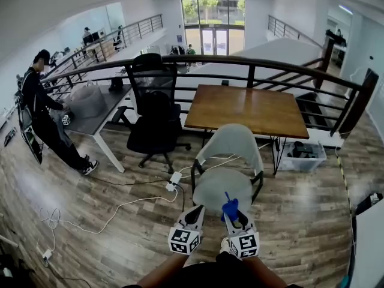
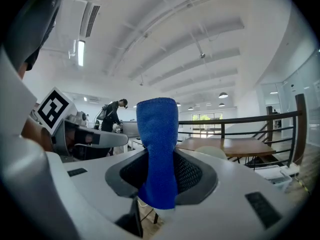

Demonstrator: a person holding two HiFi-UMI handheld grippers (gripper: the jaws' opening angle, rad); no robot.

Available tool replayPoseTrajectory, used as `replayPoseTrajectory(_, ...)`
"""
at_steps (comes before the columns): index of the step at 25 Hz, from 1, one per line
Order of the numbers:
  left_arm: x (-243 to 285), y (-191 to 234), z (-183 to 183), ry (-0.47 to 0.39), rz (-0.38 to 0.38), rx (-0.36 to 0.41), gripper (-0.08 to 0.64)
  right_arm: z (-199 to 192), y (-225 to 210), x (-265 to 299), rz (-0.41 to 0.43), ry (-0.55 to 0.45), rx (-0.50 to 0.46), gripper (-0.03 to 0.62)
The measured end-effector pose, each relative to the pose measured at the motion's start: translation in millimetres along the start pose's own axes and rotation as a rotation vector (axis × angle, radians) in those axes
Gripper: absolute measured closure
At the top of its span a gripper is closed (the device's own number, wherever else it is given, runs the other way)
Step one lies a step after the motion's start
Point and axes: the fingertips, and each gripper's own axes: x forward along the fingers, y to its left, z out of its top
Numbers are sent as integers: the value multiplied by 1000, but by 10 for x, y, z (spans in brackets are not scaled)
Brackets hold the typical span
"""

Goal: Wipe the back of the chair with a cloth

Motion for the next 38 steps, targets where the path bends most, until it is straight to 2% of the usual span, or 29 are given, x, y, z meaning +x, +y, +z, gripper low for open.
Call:
replayPoseTrajectory(4, 390, 46, 129, -11, 6, 13, 552, 46, -317, 281, 21, 3, -2, 465)
replayPoseTrajectory(11, 969, 133, 211, -2, 57, -18, 552, 183, -873, 727, 64, 1, -11, 465)
replayPoseTrajectory(21, 1335, 255, 276, 18, 113, -26, 552, 285, -1274, 1005, 65, -13, 9, 465)
replayPoseTrajectory(26, 1539, 392, 299, 30, 90, -28, 552, 238, -1367, 1253, 56, 3, 21, 465)
replayPoseTrajectory(32, 1832, 791, 346, 20, 63, -24, 552, 273, -1438, 1774, -1, 3, 8, 465)
replayPoseTrajectory(38, 2085, 1275, 656, -56, 21, -4, 552, 417, -1365, 2311, -15, -3, -29, 465)
